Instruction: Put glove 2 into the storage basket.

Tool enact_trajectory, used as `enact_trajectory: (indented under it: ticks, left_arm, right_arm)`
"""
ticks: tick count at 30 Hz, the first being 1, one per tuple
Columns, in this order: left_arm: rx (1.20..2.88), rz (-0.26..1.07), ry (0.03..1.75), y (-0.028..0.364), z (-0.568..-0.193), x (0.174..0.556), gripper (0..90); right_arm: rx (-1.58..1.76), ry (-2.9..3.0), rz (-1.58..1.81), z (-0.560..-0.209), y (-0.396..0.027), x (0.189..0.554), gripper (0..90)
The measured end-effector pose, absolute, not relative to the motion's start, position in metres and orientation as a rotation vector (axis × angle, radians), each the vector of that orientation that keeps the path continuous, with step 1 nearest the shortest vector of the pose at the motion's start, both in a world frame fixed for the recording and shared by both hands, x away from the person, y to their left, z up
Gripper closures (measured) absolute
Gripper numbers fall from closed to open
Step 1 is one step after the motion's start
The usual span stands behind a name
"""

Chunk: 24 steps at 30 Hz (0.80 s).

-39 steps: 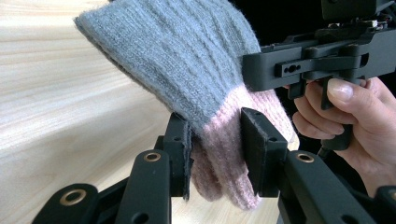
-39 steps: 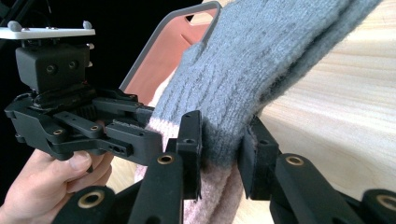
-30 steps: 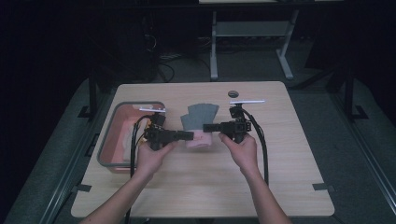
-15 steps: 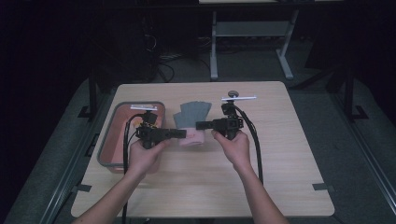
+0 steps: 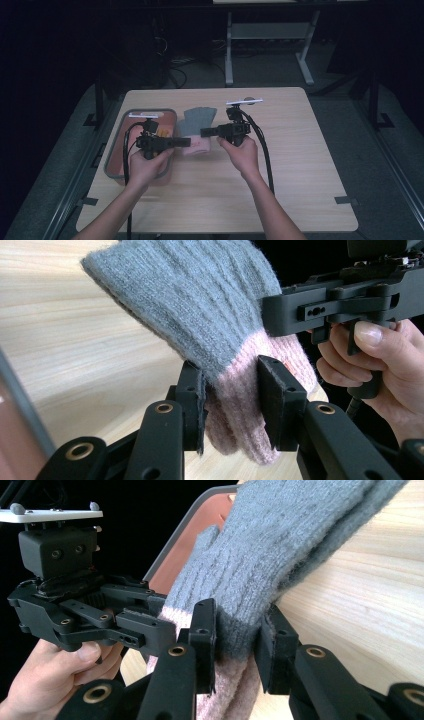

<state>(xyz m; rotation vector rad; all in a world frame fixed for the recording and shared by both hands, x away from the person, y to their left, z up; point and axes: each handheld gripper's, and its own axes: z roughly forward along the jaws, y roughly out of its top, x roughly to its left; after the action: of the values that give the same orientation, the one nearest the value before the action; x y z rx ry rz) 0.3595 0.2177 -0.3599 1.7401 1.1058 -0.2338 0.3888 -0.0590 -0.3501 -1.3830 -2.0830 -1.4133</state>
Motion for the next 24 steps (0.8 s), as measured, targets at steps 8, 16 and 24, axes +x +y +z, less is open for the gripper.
enact_trajectory:
  ticks: [8,16,24]
  left_arm:
    - [1.732,-0.213,1.115,0.229,-0.359,0.359,65.3]
    - [1.724,-0.21,1.127,0.24,-0.357,0.359,65.3]
    - [1.712,-0.2,1.144,0.253,-0.356,0.357,65.3]
  right_arm:
    - [-1.361,-2.097,-1.399,-0.348,-0.045,0.393,71.8]
    - [-1.348,-2.099,-1.397,-0.346,-0.035,0.396,71.7]
    - [-1.328,-2.117,-1.391,-0.344,-0.02,0.4,71.7]
